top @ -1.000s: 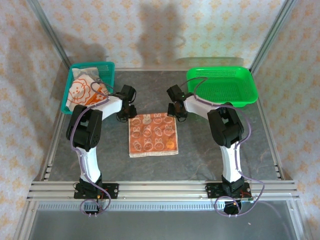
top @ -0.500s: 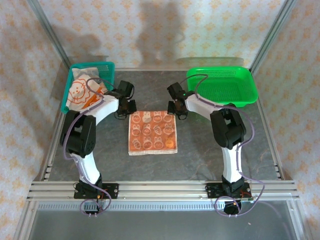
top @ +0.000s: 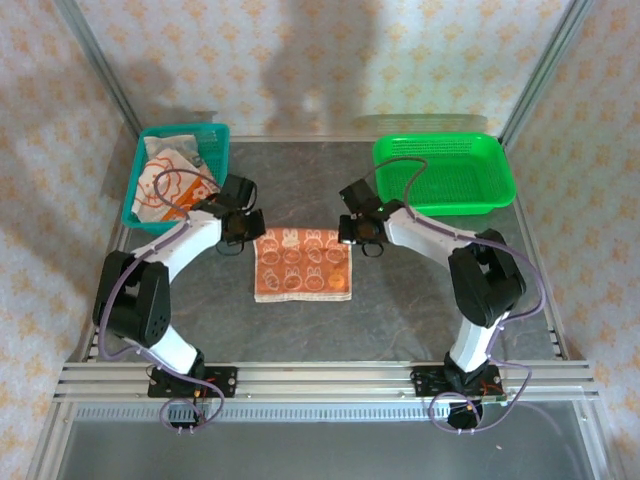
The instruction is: Fold and stack the towels
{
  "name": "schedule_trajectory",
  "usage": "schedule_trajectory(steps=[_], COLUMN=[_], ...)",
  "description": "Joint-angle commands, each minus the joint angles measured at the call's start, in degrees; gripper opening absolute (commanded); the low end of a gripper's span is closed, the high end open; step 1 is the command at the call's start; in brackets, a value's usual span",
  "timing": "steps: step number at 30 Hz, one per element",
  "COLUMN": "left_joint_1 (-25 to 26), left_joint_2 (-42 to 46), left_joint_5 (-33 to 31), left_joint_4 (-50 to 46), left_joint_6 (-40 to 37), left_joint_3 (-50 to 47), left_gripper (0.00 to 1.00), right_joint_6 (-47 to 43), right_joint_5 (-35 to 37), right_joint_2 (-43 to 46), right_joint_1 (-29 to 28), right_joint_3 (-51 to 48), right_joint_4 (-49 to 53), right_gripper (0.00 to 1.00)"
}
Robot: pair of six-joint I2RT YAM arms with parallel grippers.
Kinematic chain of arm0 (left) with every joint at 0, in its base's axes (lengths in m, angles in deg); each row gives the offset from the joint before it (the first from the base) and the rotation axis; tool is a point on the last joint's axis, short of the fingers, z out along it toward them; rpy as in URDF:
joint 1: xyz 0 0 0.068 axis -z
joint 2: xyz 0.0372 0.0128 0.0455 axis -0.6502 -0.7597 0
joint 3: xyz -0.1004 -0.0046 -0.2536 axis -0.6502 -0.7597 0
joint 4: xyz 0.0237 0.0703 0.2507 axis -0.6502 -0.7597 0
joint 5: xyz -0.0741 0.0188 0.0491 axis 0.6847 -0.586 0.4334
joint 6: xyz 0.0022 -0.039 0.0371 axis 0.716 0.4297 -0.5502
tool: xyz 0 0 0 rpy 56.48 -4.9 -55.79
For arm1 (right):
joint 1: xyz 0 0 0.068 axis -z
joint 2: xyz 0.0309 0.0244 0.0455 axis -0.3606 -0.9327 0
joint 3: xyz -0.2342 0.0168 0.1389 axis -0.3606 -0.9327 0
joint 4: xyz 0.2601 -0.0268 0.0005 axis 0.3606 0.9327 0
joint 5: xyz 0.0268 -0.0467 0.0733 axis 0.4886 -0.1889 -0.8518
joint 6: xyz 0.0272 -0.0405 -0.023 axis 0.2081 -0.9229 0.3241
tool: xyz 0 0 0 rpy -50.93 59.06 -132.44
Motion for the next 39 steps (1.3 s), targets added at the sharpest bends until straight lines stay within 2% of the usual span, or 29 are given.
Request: schedule_trajectory(steps=[1, 5, 7, 8, 10, 11, 13, 14, 18, 21, 24, 28, 39], left_joint_1=[0.6, 2.1, 3.5, 4.4, 6.2, 7.2, 8.9, 9.3, 9.3, 8.5, 7.1, 6.0, 6.0], left_joint_2=[4.1, 9.2, 12.3, 14.1, 17.3, 19.0, 21.5, 22.5, 23.4, 20.7, 16.5, 12.4, 9.2], left_joint_5=[-0.2, -1.1, -1.5, -2.0, -2.3, -2.3, -3.0, -3.3, -4.3, -4.9, -4.1, -1.8, -0.1], left_joint_4=[2.5, 4.2, 5.2, 5.5, 5.5, 5.9, 5.3, 4.7, 3.7, 3.1, 2.8, 4.2, 6.7], left_joint_6=[1.2, 3.2, 5.7, 6.6, 8.7, 9.8, 11.8, 12.7, 13.3, 12.0, 10.3, 9.3, 9.4], left_joint_3=[-4.1, -11.0, -14.9, -16.9, -20.2, -21.7, -23.7, -24.2, -24.8, -22.7, -20.6, -20.2, -21.5], left_gripper=[0.00, 0.00, 0.04, 0.16, 0.42, 0.50, 0.62, 0.62, 0.61, 0.58, 0.49, 0.44, 0.32], right_joint_6=[1.1, 3.9, 5.3, 6.2, 7.8, 8.7, 10.1, 10.8, 11.8, 12.4, 14.2, 16.5, 20.2], right_joint_5=[3.8, 5.5, 6.1, 6.1, 6.5, 6.8, 6.8, 7.1, 8.3, 7.6, 6.8, 6.2, 1.9], right_joint_2=[5.0, 9.2, 11.2, 12.2, 14.2, 15.3, 16.9, 17.2, 15.2, 11.3, 8.4, 6.4, 4.3], right_joint_1=[-2.1, -5.7, -7.6, -8.4, -9.7, -10.1, -10.5, -10.5, -10.4, -10.4, -10.4, -10.4, -10.4], right_joint_3=[-4.0, -10.2, -13.2, -14.5, -16.4, -17.2, -18.2, -18.3, -15.9, -12.8, -11.4, -11.8, -14.7], right_joint_4=[-1.6, -3.3, -3.9, -4.2, -4.1, -4.1, -4.1, -3.7, -1.1, 0.7, 1.0, 1.0, -2.4], right_gripper=[0.00, 0.00, 0.07, 0.11, 0.35, 0.44, 0.47, 0.48, 0.48, 0.43, 0.36, 0.35, 0.30])
